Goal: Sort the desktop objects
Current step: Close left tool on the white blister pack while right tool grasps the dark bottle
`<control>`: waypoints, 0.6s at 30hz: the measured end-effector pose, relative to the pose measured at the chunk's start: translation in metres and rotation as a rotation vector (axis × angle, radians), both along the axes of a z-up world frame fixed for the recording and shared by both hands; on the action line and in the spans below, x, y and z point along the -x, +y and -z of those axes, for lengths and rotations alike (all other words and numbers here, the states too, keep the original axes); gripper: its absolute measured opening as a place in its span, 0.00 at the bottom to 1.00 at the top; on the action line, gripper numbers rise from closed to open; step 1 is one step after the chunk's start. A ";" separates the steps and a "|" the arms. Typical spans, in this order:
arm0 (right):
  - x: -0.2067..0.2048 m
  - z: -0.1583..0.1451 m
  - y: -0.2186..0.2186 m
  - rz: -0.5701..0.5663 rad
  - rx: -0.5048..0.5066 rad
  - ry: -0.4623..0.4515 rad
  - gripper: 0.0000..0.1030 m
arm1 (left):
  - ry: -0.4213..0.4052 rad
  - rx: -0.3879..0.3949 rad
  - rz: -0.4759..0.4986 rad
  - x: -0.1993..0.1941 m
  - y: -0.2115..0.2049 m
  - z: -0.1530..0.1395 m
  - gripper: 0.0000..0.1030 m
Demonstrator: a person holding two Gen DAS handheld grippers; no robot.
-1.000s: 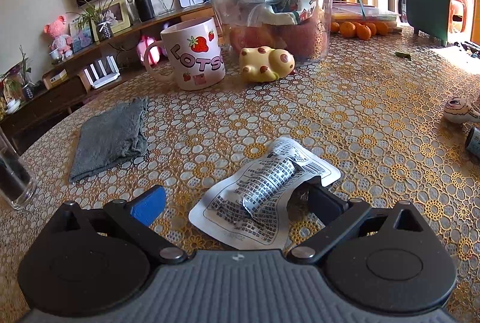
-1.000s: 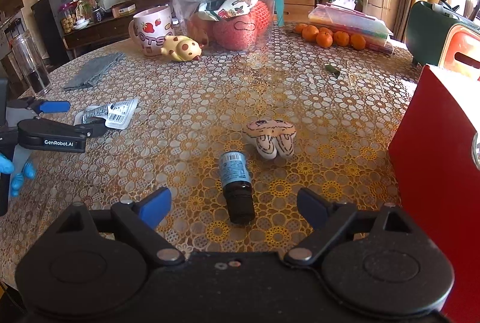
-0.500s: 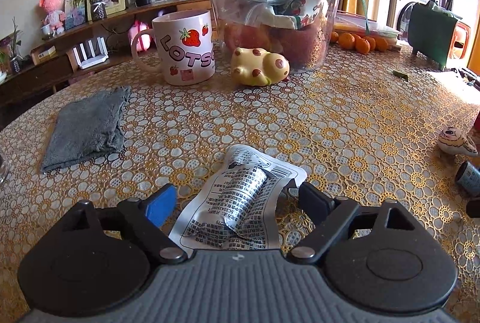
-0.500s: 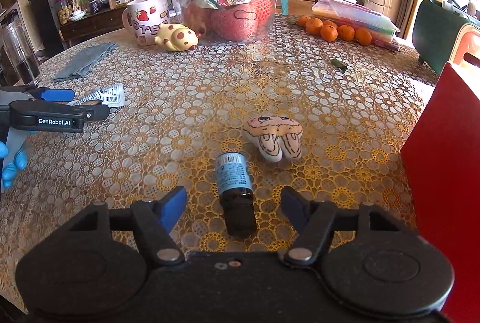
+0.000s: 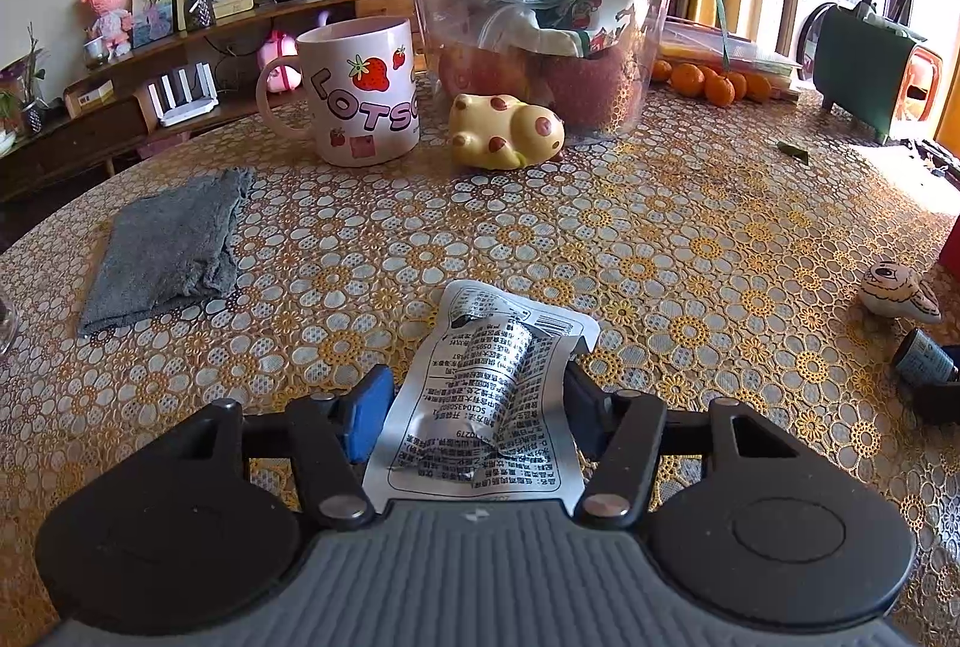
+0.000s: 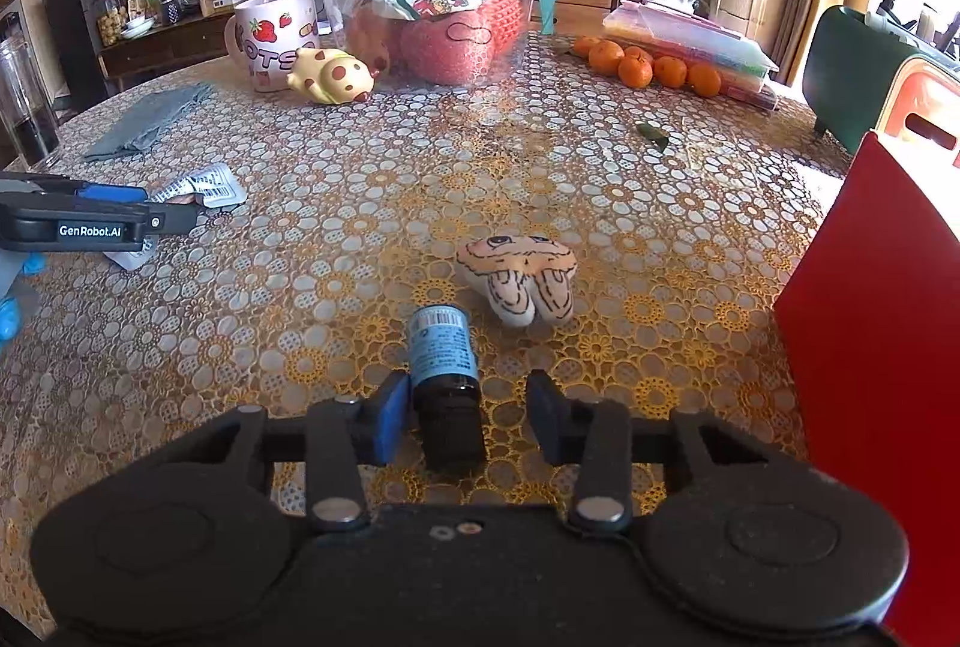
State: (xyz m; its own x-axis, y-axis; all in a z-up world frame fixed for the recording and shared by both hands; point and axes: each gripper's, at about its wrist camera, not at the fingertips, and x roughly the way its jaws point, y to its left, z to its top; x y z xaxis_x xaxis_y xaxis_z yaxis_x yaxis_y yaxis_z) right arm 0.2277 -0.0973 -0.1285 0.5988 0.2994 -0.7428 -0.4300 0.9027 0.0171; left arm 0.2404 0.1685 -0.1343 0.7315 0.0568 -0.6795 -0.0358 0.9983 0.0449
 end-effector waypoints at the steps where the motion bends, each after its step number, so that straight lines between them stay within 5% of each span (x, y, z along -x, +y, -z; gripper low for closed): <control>1: 0.000 0.000 0.000 0.003 0.001 -0.001 0.34 | 0.001 -0.007 -0.001 0.001 -0.002 0.000 0.57; 3: 0.000 -0.001 -0.001 0.006 -0.007 0.000 0.24 | 0.005 -0.011 -0.003 0.002 -0.004 -0.001 0.56; 18: 0.007 -0.006 -0.026 0.062 -0.066 0.026 0.23 | 0.046 0.073 -0.050 0.022 -0.024 -0.007 0.55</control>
State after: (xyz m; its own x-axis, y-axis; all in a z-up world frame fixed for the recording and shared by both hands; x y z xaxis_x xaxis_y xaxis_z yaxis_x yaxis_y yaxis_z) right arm 0.2205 -0.1235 -0.1225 0.5987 0.3109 -0.7382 -0.3721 0.9241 0.0873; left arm 0.2187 0.1444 -0.1271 0.6966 0.0418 -0.7163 -0.0854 0.9960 -0.0249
